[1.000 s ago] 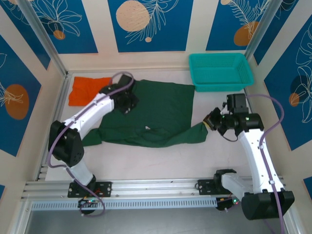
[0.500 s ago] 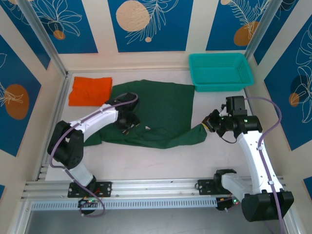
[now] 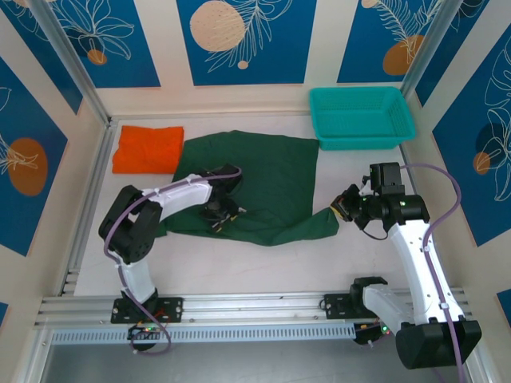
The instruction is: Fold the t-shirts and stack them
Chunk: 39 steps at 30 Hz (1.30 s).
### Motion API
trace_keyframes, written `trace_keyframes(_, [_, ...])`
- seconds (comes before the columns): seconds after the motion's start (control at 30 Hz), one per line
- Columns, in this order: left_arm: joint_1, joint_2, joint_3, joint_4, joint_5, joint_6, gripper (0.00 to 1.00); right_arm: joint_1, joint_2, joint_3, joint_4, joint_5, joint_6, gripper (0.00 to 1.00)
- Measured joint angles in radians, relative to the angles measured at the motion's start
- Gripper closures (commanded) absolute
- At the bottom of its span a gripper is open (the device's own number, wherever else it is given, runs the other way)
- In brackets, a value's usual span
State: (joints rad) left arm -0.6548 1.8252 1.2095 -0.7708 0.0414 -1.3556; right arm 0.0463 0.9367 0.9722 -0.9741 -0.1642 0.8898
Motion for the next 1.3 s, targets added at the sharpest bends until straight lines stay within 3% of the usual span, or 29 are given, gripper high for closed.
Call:
trace_keyframes(0.13, [-0.004,0.000,0.000,-0.001,-0.001,0.000,0.65,0.000,0.000,0.000,-0.005,0.000,0.000,1.00])
trace_keyframes(0.27, [-0.004,0.000,-0.001,-0.001,0.000,0.002,0.51,0.000,0.000,0.000,-0.006,0.000,0.000,1.00])
trace_keyframes(0.37, [-0.006,-0.002,-0.001,-0.008,-0.007,0.003,0.53,0.000,0.000,0.000,-0.006,0.000,0.000,1.00])
trace_keyframes(0.67, [-0.024,-0.018,-0.032,-0.021,-0.023,0.002,0.68,0.000,0.000,0.000,-0.006,0.000,0.000,1.00])
trace_keyframes(0.87, [-0.038,-0.018,-0.034,-0.036,-0.043,0.005,0.98,0.000,0.000,0.000,-0.006,0.000,0.000,1.00])
trace_keyframes(1.03, [-0.027,-0.044,-0.026,-0.082,-0.090,0.031,1.00,0.000,0.000,0.000,-0.007,0.001,0.000,1.00])
trace_keyframes(1.17, [0.019,-0.085,0.072,-0.140,-0.120,0.113,1.00,0.000,0.003,0.009,-0.009,0.002,0.000,1.00])
trace_keyframes(1.3, [0.120,-0.066,0.349,-0.174,-0.099,0.249,1.00,-0.004,0.058,0.098,-0.015,0.000,-0.003,1.00])
